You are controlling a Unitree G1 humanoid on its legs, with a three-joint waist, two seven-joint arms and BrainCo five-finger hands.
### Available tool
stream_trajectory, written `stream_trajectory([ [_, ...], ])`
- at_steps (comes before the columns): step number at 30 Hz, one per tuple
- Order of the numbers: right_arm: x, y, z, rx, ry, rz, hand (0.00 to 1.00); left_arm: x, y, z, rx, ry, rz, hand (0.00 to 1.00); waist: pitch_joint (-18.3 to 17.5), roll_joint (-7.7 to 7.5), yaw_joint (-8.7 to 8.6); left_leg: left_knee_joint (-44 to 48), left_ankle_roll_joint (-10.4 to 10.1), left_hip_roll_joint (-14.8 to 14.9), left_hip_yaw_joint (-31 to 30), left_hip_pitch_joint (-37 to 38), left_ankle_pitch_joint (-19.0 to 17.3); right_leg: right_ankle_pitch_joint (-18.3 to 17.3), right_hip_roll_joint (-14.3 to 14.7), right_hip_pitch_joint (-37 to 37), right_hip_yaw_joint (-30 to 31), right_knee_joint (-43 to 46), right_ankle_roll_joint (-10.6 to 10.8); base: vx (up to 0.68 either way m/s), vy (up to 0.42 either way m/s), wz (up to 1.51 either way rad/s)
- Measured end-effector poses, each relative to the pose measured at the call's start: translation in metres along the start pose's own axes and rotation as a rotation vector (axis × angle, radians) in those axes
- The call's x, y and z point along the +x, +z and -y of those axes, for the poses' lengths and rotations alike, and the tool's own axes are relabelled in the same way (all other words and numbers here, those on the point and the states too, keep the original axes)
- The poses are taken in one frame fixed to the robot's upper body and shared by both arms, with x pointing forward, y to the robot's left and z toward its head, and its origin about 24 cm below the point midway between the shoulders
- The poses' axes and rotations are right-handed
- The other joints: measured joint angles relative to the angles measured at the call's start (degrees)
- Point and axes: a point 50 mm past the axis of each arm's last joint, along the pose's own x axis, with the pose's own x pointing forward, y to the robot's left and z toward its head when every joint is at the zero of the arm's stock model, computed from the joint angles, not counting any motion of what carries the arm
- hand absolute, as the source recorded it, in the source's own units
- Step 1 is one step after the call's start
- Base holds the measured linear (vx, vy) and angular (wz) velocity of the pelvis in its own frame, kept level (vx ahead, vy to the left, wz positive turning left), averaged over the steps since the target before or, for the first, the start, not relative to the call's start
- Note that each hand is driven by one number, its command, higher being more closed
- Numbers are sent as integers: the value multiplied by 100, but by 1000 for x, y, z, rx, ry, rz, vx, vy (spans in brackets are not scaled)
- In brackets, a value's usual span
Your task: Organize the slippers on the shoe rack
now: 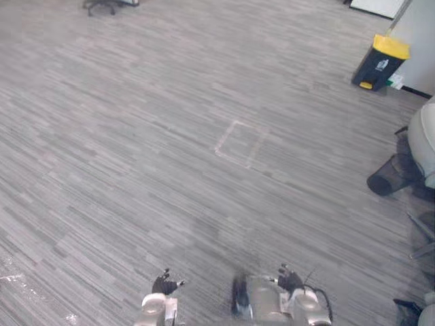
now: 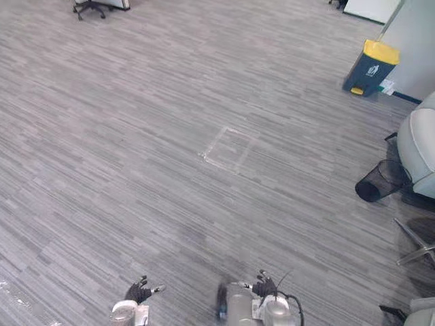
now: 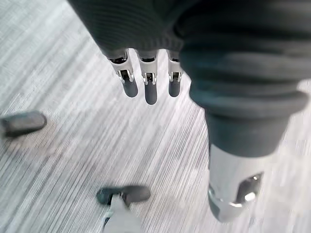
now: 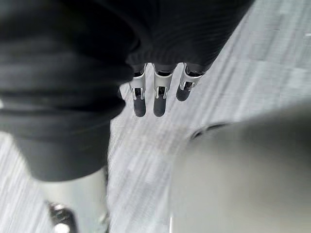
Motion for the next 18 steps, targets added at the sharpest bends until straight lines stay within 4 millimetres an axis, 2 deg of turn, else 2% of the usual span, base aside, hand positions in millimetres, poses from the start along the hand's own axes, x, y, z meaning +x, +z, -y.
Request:
stream_trajectory([
  [1, 0, 0, 2, 9, -8, -1, 0, 0, -1, 5, -15, -7, -5, 0, -9, 108, -18, 296, -140, 109, -82, -15, 92, -224, 61, 96, -57, 157, -122, 557, -232, -1],
  [2, 0, 0, 3, 18, -12, -3, 0, 0, -1, 6, -25, -8, -6, 0, -8, 163, -17, 533, -178, 179, -138, -61, 113, -272, 109, 185, -103, 165, -186, 676, -249, 11],
  [3, -1, -3, 2, 28, -14, -12, 0, -1, -1, 7, -58, -2, -7, 0, -20, 234, -23, 1548, -368, 367, -281, -377, 232, -433, 196, 530, -211, 18, -244, 671, -198, 22],
  [4, -2, -7, 0, 24, -8, -21, 0, -1, 0, 7, -84, 9, 3, 0, -19, 243, -25, 2941, -661, 576, -337, -936, 702, -531, 307, 951, -238, -244, -260, 666, -173, 20],
  [5, -3, -8, 0, 19, -6, -23, 0, -2, 1, 6, -95, 15, 9, 0, -18, 243, 15, 3520, -729, 687, -347, -1164, 778, -559, 342, 1138, -240, -376, -290, 522, -102, -3],
  [6, -4, -11, -2, 7, 2, -34, 0, -3, 2, 3, -120, 33, 26, 0, -19, 248, 77, 4832, -703, 980, -222, -1670, 730, -648, 472, 1636, -216, -694, -387, 405, -51, -21],
  [7, -5, -12, -3, 2, 7, -37, 0, -4, 1, 1, -130, 41, 28, 0, -18, 245, 111, 5210, -654, 1082, -125, -1844, 669, -708, 513, 1839, -186, -812, -415, 496, -33, -28],
  [8, -6, -16, -5, 5, 9, -46, 0, -4, 3, -3, -133, 54, 43, 0, -21, 225, 194, 5721, -485, 1245, 157, -2213, 514, -786, 541, 2297, -126, -1077, -384, 487, -2, -26],
  [9, -6, -17, -5, 5, 9, -52, 0, -5, 3, -4, -134, 56, 48, 0, -18, 173, 256, 5755, -400, 1307, 433, -2543, 333, -830, 536, 2656, -19, -1339, -344, 584, 30, -35],
  [10, -6, -19, -4, 9, 6, -59, 0, -4, 6, -4, -136, 56, 58, 0, -30, 196, 296, 5533, -314, 1298, 622, -2776, 164, -809, 496, 2884, 57, -1477, -299, 588, 82, -44],
  [11, -6, -19, -4, 15, 4, -66, 0, -4, 7, -3, -135, 55, 61, 0, -46, 213, 338, 5083, -264, 1212, 798, -2975, 35, -816, 431, 3028, 155, -1561, -278, 504, 122, -56],
  [12, -6, -19, -4, 19, 4, -72, 0, -3, 10, -4, -129, 53, 72, 0, -33, 186, 372, 4190, -242, 915, 943, -3219, -18, -882, 219, 3157, 235, -1626, -168, 503, 198, -50],
  [13, -6, -20, -4, 25, 2, -75, 0, -2, 14, -5, -117, 51, 85, 0, 3, 105, 372, 3223, -196, 560, 959, -3351, 92, -998, -30, 3267, 250, -1641, 18, 530, 266, -39],
  [14, -6, -22, -2, 34, -6, -84, 0, -2, 16, -4, -106, 47, 89, 0, 10, 75, 371, 2161, -186, 271, 881, -3391, 389, -1094, -202, 3394, 281, -1691, 160, 654, 331, -34],
  [15, -7, -30, 1, 36, -18, -115, 0, -2, 15, -2, -81, 35, 88, 0, -36, 59, 424, 1468, 97, -34, 722, -3322, 1214, -1152, -332, 3579, 417, -1890, 268, 578, 271, -17],
  [16, -8, -31, -1, 34, -13, -123, 0, -1, 16, -3, -71, 33, 87, 0, -85, 38, 406, 1456, 85, -141, 742, -3321, 1143, -1097, -400, 3625, 463, -1970, 219, 566, 260, 2],
  [17, -8, -32, -2, 28, -6, -125, 0, 0, 18, -4, -59, 34, 87, 0, -134, 33, 333, 1562, 224, -196, 699, -3406, 999, -705, -440, 3589, 494, -1999, 260, 458, 221, 28],
  [18, -8, -33, -5, 30, 0, -130, 0, 1, 18, -7, -53, 39, 82, 0, -147, -14, 330, 1680, 335, -202, 703, -3416, 926, -486, -469, 3628, 524, -2005, 348, 563, 293, 31],
])
